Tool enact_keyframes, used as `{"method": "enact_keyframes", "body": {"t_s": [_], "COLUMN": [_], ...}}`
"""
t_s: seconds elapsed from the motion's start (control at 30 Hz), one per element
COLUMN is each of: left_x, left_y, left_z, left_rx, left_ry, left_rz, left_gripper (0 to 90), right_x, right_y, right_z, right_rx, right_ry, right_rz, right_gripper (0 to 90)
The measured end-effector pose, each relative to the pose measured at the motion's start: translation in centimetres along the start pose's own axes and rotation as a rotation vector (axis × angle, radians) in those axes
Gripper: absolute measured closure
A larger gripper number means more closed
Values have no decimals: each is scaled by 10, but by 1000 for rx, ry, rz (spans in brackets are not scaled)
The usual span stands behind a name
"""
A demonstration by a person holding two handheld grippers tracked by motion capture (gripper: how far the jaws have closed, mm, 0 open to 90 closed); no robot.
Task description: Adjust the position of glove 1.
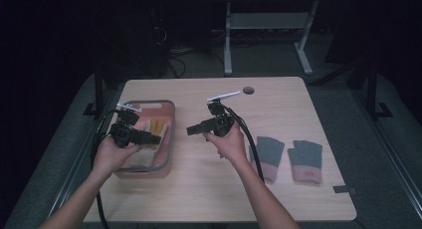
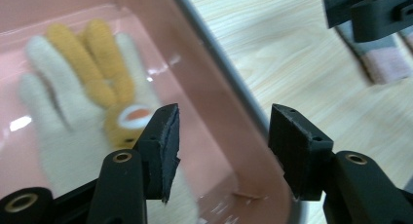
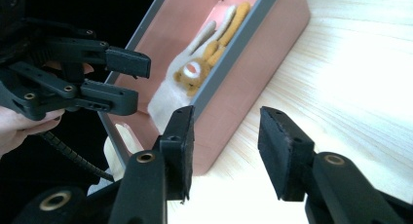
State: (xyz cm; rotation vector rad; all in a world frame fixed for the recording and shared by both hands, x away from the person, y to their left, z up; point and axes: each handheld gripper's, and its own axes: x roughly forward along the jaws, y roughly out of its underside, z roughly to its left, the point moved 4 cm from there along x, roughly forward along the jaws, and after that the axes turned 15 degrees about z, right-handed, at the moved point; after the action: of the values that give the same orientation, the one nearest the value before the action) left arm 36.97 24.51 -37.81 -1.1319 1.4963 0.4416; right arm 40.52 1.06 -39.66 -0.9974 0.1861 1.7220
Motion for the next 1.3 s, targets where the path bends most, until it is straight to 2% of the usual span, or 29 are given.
{"method": "enact_keyframes", "body": {"t_s": [0.23,0.5,0.57,0.7,0.83,0.87,0.93,1.17,1.27,1.3], "left_x": [1,1,2,3,7,10,13,21,23,26], "left_y": [-7,-18,-22,-27,-31,-33,-36,-44,-47,-49], "left_z": [-11,-28,-37,-48,-56,-60,-65,-79,-85,-88], "left_rx": [15,26,49,71,82,100,102,128,138,139], "left_ry": [6,28,37,49,56,56,66,73,78,80], "left_rz": [-7,-54,-57,-75,-74,-66,-79,-80,-85,-93], "left_gripper": [423,380,373,356,347,344,343,326,309,304], "right_x": [-8,-23,-28,-36,-42,-47,-51,-63,-67,-70], "right_y": [6,19,22,30,36,41,45,55,60,64], "right_z": [-7,-20,-22,-28,-33,-38,-43,-52,-56,-60], "right_rx": [8,31,38,48,54,57,58,79,86,92], "right_ry": [-8,-5,-4,-7,-8,-1,7,10,20,37], "right_rz": [-5,-15,-18,-32,-42,-43,-50,-69,-73,-70], "right_gripper": [534,513,508,503,491,482,466,451,446,441]}}
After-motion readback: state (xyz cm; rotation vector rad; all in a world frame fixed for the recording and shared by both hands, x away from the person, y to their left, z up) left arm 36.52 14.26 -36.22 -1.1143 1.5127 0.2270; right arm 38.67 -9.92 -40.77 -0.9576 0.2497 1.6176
